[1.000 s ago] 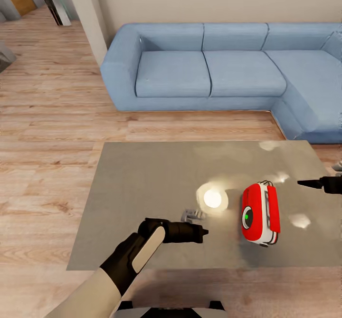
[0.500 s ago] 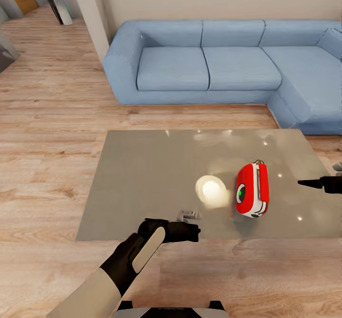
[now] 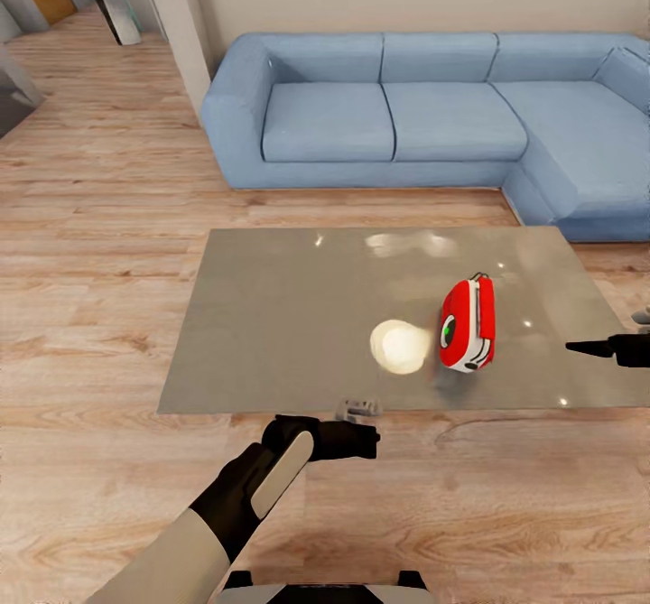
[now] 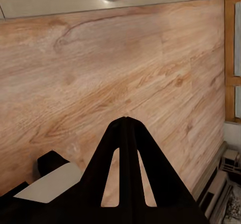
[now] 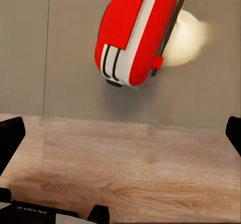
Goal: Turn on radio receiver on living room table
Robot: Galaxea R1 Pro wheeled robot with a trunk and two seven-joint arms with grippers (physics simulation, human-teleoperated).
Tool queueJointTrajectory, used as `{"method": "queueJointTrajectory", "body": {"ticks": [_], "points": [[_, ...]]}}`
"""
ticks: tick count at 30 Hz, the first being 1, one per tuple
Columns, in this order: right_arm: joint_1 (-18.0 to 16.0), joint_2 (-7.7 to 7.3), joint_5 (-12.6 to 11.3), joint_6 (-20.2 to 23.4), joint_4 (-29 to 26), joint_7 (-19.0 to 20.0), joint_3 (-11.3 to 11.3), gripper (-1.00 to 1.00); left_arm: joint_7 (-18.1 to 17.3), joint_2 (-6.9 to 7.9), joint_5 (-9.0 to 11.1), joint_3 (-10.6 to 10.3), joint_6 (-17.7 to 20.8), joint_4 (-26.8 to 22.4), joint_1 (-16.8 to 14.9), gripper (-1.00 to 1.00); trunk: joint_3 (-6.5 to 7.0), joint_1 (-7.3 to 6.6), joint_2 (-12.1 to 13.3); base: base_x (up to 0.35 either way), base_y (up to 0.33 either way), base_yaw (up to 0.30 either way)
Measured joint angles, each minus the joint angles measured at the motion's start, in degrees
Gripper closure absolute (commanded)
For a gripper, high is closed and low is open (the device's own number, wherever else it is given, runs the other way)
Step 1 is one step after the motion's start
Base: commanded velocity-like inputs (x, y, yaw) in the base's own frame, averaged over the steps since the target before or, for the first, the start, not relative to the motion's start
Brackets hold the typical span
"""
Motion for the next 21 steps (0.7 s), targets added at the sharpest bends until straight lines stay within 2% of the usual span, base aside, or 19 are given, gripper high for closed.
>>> {"method": "queueJointTrajectory", "body": {"ticks": [13, 17, 21], "points": [[0.00, 0.29, -0.13, 0.00, 0.59, -0.03, 0.09, -1.00, 0.07, 0.55, 0.20, 0.00, 0.03, 0.68, 0.00, 1.00, 0.00, 0.00, 0.00, -0.018, 0.000, 0.000], [0.00, 0.35, -0.18, 0.00, 1.01, -0.06, 0.09, -1.00, 0.15, 1.69, 0.21, -0.03, -0.13, 1.89, 0.00, 1.00, 0.00, 0.00, 0.00, 0.000, 0.000, 0.000], [0.01, 0.55, 0.63, -0.01, 2.28, -0.21, 0.15, -1.00, 0.07, 3.98, 0.42, -0.06, -0.27, 3.98, 0.00, 1.00, 0.00, 0.00, 0.00, 0.000, 0.000, 0.000]]}}
